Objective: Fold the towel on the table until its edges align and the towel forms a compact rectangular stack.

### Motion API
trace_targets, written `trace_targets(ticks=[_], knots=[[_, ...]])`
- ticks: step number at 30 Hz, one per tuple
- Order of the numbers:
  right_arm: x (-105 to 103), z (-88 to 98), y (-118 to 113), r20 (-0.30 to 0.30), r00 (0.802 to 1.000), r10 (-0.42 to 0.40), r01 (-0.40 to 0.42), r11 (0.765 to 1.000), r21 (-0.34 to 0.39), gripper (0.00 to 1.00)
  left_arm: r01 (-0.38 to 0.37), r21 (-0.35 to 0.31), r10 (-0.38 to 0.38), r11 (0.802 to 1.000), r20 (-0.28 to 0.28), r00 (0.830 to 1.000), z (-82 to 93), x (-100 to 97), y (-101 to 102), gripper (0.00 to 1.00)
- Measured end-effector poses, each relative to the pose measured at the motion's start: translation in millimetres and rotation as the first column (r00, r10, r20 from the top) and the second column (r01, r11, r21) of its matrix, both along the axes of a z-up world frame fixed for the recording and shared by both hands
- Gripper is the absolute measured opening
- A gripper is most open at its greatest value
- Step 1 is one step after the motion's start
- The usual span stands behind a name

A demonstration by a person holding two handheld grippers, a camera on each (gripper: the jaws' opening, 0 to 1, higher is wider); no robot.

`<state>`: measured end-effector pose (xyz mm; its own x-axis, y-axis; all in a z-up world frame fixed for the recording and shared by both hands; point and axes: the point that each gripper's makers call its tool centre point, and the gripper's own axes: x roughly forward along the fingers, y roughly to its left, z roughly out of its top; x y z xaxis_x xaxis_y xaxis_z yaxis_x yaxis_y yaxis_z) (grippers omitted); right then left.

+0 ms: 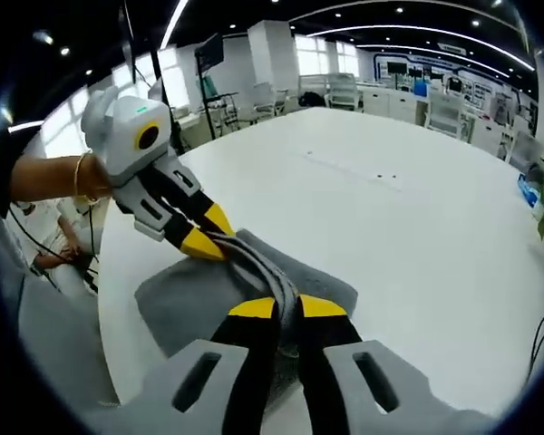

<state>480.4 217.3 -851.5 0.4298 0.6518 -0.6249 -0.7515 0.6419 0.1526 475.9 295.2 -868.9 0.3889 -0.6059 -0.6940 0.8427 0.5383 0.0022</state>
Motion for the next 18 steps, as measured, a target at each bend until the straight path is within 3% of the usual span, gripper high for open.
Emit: trace_targets(ticks=[5, 8, 14, 18], knots=[[8, -11.0, -3, -0.017, 0.999, -0.029, 0.029, 0.999, 0.017, 0.07, -0.015, -0.004, 0.016, 1.000, 0.013, 1.000, -6.8, 7.7, 1, 0.13], [15, -14.9, -6, -0.022, 0.998, -0.061, 0.061, 0.998, 0.035, 0.09, -0.043, -0.001, 0.043, 0.999, 0.031, 0.999, -11.5, 15.8, 4, 0.21], [23, -9.9, -9, -0.020, 0.992, -0.128, 0.130, 0.987, 0.098, 0.16, -0.136, -0.093, 0.136, 0.986, -0.005, 0.991, -7.3, 21.7, 16, 0.33], [25, -12.1, -16, -0.020, 0.987, -0.161, 0.162, 0.982, 0.096, 0.29, -0.187, -0.146, 0.186, 0.971, -0.024, 0.982, -0.9, 24.2, 25, 0.40]])
